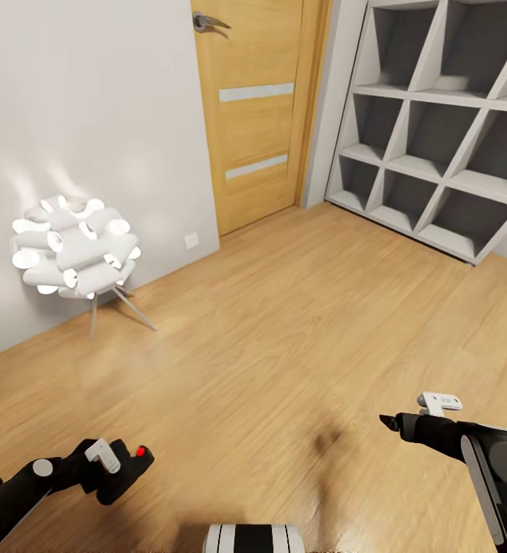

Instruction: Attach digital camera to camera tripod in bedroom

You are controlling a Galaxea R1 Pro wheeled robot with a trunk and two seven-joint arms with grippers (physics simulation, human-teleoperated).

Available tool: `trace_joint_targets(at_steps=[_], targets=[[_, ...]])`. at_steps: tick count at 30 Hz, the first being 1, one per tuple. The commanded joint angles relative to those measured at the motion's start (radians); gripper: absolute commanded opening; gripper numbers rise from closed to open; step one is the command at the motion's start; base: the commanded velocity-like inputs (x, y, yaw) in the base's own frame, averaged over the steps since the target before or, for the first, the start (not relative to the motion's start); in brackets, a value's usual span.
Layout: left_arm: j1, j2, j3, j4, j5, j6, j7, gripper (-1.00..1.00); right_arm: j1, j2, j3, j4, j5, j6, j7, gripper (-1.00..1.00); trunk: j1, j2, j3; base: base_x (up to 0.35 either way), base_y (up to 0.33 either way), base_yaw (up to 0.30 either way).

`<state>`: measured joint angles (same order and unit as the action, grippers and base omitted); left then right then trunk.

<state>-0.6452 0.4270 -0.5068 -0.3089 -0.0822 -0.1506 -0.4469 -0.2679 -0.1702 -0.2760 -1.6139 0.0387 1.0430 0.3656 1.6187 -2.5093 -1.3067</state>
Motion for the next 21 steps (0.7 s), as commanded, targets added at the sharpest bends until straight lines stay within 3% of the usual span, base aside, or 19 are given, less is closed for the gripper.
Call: trace_joint_targets(at_steps=[1, 4, 11, 21], targets=[[0.0, 0.0, 0.001, 0.0, -0.009, -0.007, -0.001, 1.0, -0.001, 0.0, -0.001, -0.001, 0.004, 0.004, 0.006, 1.0, 0.0, 0.0, -0.002, 0.0, 0.0, 0.0], [-0.004, 0.001, 0.028, 0.0, -0.009, -0.015, -0.04, 1.0, -0.001, 0.0, 0.0, -0.001, 0.004, 0.004, 0.006, 1.0, 0.0, 0.0, -0.007, 0.0, 0.0, 0.0], [-0.006, 0.001, 0.058, 0.0, -0.008, -0.057, -0.061, 1.0, -0.001, 0.0, 0.001, -0.001, 0.004, 0.004, 0.006, 1.0, 0.0, 0.0, -0.017, 0.0, 0.0, 0.0], [-0.003, 0.0, 0.069, 0.005, -0.008, -0.094, -0.045, 1.0, -0.001, 0.0, 0.001, -0.001, 0.004, 0.004, 0.006, 1.0, 0.0, 0.0, -0.033, 0.0, 0.0, 0.0]])
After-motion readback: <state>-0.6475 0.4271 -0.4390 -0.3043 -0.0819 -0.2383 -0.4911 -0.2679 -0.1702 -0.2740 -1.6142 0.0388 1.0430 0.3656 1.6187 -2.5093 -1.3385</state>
